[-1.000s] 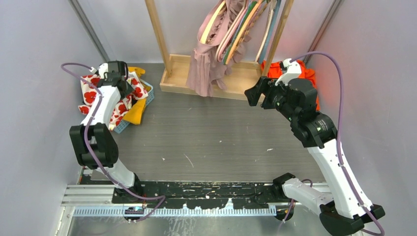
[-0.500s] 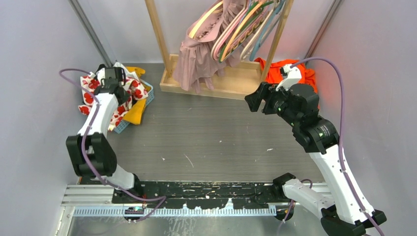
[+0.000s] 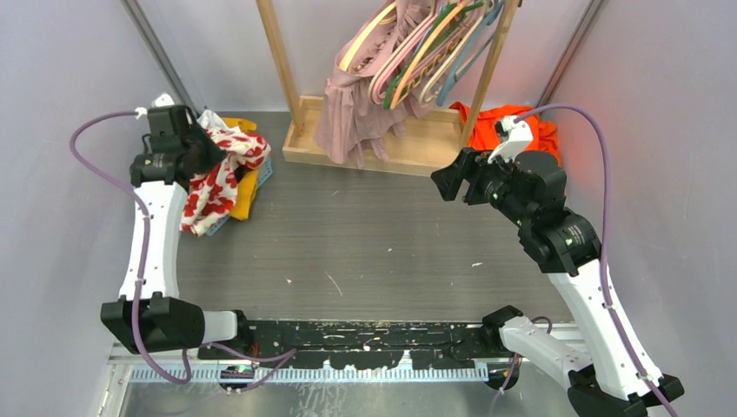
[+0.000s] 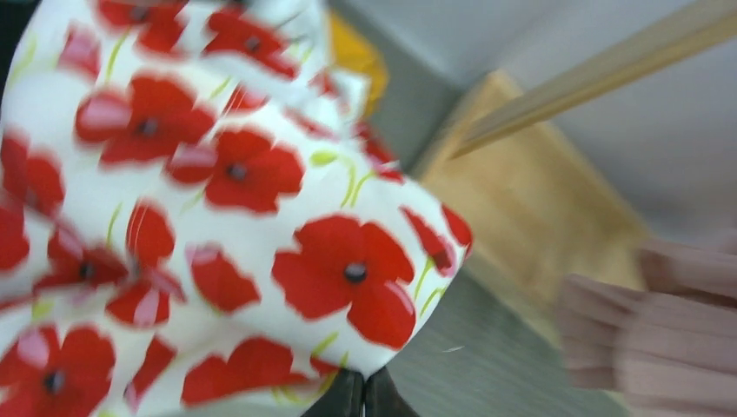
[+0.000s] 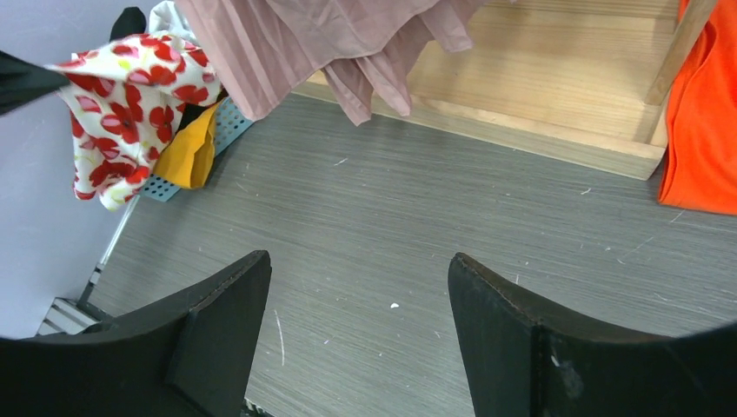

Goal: Place the skirt on the hanger
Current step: Pick up the skirt from the bin.

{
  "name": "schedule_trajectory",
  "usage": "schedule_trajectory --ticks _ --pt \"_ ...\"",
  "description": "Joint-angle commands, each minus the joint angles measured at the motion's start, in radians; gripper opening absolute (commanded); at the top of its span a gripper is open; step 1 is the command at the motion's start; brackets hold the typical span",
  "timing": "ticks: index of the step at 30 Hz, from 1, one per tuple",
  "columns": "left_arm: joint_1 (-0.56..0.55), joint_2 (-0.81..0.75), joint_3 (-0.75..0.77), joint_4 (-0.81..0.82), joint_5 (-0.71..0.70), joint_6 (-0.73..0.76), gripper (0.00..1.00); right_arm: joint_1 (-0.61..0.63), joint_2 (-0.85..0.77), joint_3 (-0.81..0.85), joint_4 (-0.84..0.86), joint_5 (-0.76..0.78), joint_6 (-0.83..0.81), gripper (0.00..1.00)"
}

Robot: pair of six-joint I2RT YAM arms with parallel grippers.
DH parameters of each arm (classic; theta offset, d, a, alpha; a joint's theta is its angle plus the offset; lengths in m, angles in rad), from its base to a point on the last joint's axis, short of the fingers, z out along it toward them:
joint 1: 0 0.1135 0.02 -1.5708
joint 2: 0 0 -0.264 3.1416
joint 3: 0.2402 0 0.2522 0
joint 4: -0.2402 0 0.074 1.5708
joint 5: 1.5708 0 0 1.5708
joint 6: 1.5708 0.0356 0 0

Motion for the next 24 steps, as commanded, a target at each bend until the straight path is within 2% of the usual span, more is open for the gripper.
schedule_trajectory --ticks 1,7,12,16,20,24 --pt "0.001 -0.1 0.191 -0.069 0.359 0.003 0.0 0.001 -0.011 -0.009 0.065 -0.038 0.016 0.79" --pt "-0.01 -0.15 0.275 -0.069 0.764 -0.094 0.0 0.001 -0.007 -0.009 0.07 -0.061 0.039 0.79" --pt "-0.048 -0.251 0.204 -0.02 0.897 -0.167 0.0 0.001 -0.004 -0.008 0.044 -0.07 0.042 0.79" --pt "-0.115 -0.358 0.003 0.028 0.912 -0.222 0.0 0.001 0.006 -0.035 0.023 -0.084 0.046 0.79" --pt "-0.234 -0.443 -0.255 -0.003 0.798 -0.191 0.01 0.001 0.026 -0.094 0.026 -0.105 0.066 0.79" --pt "-0.373 -0.503 -0.554 0.037 0.631 -0.21 0.04 0.001 0.063 -0.196 0.05 -0.142 0.086 0.77"
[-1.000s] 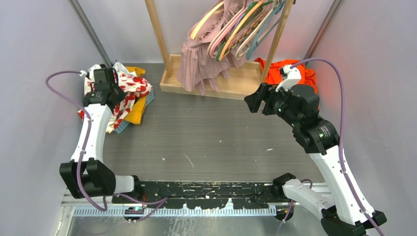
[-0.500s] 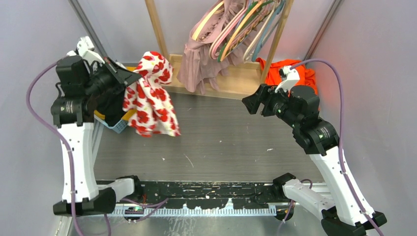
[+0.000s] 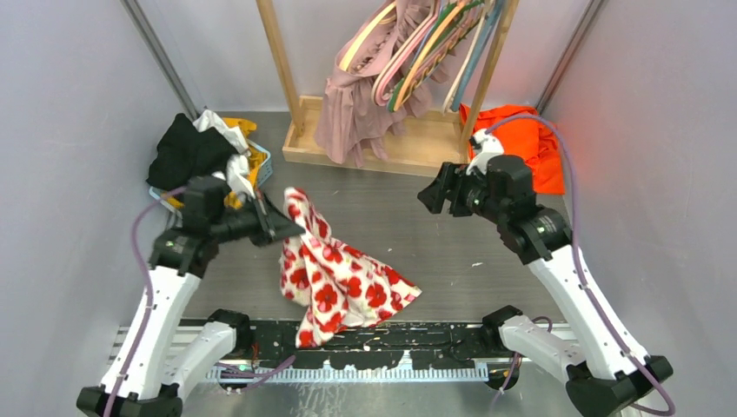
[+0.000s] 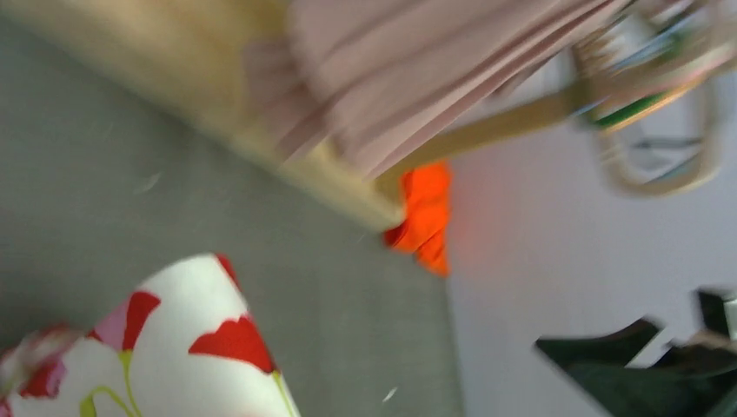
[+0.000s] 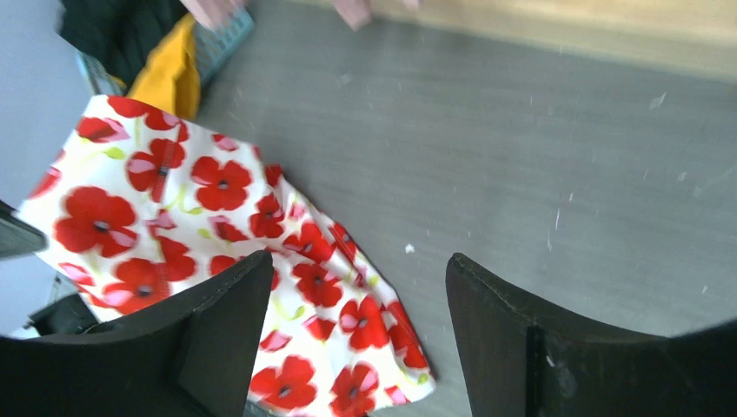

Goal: Place the skirt on the hanger
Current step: Flatten out the skirt at the center of the board.

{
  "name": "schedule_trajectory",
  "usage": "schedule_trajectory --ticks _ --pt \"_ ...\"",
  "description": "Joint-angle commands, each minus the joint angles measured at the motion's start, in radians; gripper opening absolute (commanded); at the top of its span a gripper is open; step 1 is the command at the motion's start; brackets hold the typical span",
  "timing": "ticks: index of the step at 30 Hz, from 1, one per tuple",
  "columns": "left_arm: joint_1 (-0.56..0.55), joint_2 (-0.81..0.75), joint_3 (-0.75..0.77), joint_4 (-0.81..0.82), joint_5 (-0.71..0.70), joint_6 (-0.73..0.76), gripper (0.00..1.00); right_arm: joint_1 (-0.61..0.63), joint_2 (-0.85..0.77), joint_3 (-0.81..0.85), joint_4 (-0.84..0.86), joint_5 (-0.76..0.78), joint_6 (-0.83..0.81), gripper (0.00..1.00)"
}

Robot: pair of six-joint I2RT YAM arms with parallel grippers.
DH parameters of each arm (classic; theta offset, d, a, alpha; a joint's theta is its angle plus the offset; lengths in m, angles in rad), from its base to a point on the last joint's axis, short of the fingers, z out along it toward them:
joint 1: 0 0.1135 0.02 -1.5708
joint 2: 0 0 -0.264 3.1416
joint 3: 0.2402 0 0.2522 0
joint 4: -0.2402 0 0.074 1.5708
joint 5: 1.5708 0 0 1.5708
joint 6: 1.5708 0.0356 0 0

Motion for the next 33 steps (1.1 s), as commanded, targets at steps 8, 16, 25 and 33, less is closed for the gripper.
schedule_trajectory --ticks 8,16,25,33 --pt "-0.225 -0.16 -0.551 0.097 -0.271 -0.12 0.15 0.003 0.213 -0.217 0.178 -0.176 0.055 0.75" --pt "-0.227 -0.275 -0.64 0.016 -0.329 -0.141 0.19 0.189 0.515 -0.109 0.313 -0.135 0.038 0.64" --pt "-0.227 -0.402 -0.722 -0.057 -0.514 -0.182 0.18 0.222 0.753 0.051 0.433 -0.177 0.012 0.7" --pt "-0.226 -0.386 -0.741 -0.081 -0.532 -0.166 0.18 0.243 0.916 0.099 0.488 -0.233 -0.017 0.71"
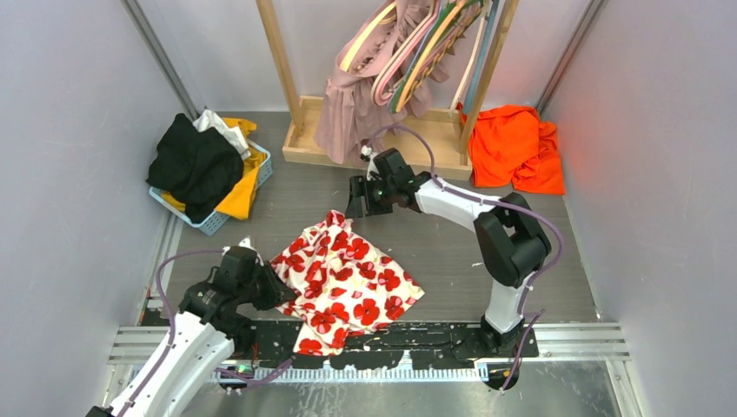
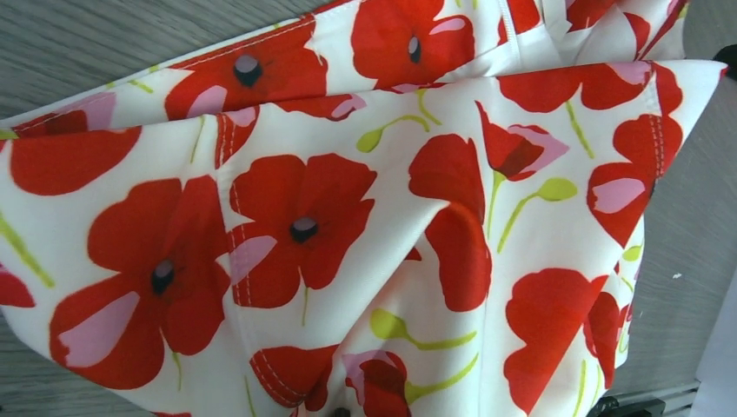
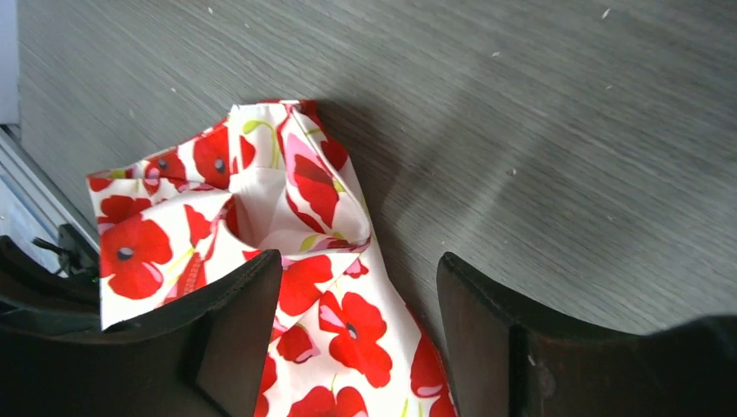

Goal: Place the skirt on the hanger
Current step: Flatten out the skirt at the center of the board.

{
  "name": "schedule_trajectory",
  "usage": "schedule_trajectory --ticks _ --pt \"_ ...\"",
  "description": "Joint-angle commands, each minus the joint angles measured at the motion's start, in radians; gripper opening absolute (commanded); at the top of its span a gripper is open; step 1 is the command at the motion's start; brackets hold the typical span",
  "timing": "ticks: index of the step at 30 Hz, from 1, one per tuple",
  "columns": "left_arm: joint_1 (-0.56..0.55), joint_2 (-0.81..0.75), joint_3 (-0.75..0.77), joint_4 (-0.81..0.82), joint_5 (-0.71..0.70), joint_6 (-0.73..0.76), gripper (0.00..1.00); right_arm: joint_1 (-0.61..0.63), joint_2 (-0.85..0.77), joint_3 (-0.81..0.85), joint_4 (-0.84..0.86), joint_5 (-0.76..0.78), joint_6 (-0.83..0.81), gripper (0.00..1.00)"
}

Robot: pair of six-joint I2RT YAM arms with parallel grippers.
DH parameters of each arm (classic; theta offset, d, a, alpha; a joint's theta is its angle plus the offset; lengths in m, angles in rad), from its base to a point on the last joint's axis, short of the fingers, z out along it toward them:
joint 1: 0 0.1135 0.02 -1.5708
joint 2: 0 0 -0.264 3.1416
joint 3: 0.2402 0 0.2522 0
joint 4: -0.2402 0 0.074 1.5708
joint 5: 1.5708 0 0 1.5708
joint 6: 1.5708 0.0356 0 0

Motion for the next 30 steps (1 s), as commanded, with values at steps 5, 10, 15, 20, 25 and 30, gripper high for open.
schedule_trajectory --ticks 5,10,15,20,25,30 --pt "-0.003 0.002 -0.021 0.014 -0.054 0.01 0.18 0.023 0.053 -0.041 0.182 -0.092 -0.008 0.69" --pt "-0.002 0.032 -0.024 0.037 -0.043 0.018 0.18 0.026 0.083 -0.041 0.255 -0.092 0.031 0.66" --pt "-0.003 0.036 -0.021 0.058 -0.039 0.018 0.17 0.03 0.119 -0.027 0.294 -0.127 0.056 0.5" --pt "-0.003 0.03 -0.021 0.057 -0.04 0.019 0.17 0.03 0.115 -0.034 0.307 -0.161 0.069 0.27" --pt "-0.002 0.036 -0.005 0.057 -0.042 0.026 0.17 0.03 0.022 -0.063 0.28 -0.148 0.073 0.04" --pt "-0.002 0.073 0.049 0.037 -0.076 0.064 0.19 0.03 -0.149 -0.05 0.106 -0.068 0.004 0.01"
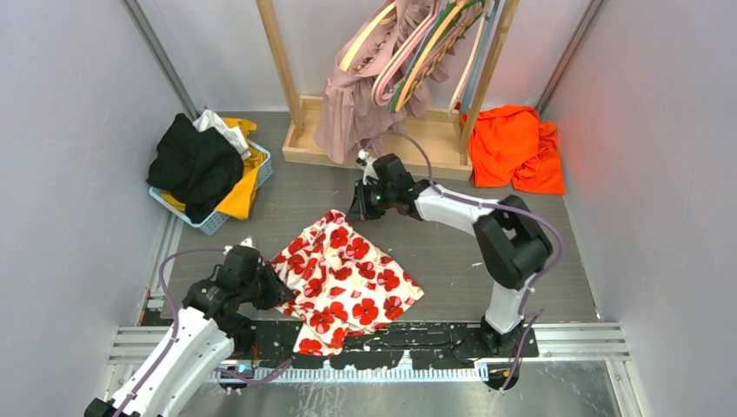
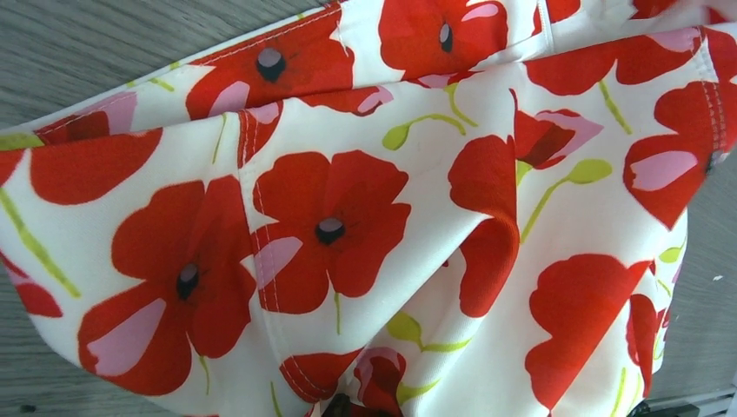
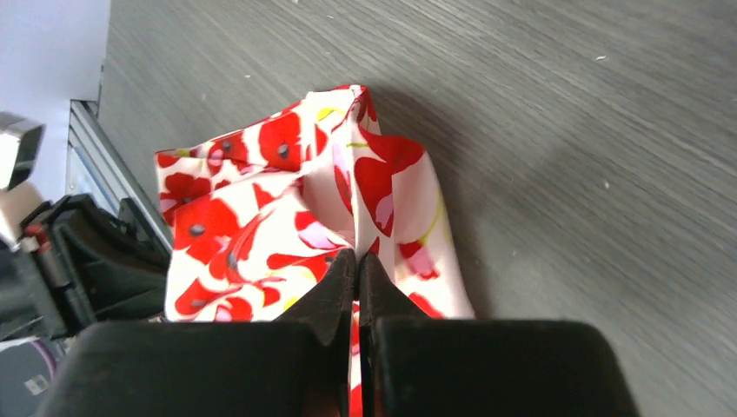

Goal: Place the skirt on the hanger
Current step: Flatten out the skirt at the center of the board.

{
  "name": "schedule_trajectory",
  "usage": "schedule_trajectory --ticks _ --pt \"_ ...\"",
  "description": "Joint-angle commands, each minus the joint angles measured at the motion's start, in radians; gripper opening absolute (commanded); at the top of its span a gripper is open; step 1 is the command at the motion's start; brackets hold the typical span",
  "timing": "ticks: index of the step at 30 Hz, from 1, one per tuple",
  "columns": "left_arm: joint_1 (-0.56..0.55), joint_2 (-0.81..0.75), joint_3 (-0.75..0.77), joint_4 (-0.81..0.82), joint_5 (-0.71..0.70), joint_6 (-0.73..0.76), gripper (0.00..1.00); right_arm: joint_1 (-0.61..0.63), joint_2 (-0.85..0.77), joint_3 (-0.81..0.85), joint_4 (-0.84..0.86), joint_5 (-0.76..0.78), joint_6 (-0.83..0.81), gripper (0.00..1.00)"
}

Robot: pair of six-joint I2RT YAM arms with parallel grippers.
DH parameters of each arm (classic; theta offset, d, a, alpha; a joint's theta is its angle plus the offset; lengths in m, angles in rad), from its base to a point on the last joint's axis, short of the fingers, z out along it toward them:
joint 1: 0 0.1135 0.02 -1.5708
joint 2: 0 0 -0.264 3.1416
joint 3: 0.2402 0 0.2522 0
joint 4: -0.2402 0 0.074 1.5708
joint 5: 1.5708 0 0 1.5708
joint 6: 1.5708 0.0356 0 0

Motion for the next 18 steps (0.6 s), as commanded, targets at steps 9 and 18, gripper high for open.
schedule_trajectory --ticks 9,18 --pt "-0.002 0.15 0.16 0.13 -0.034 0.045 0.26 -0.036 -0.436 0.103 -0.457 0.23 -0.143 0.01" --pt "-0.002 0.345 0.302 0.257 -0.066 0.074 0.28 -0.068 -0.547 0.193 -0.701 0.389 -0.199 0.01"
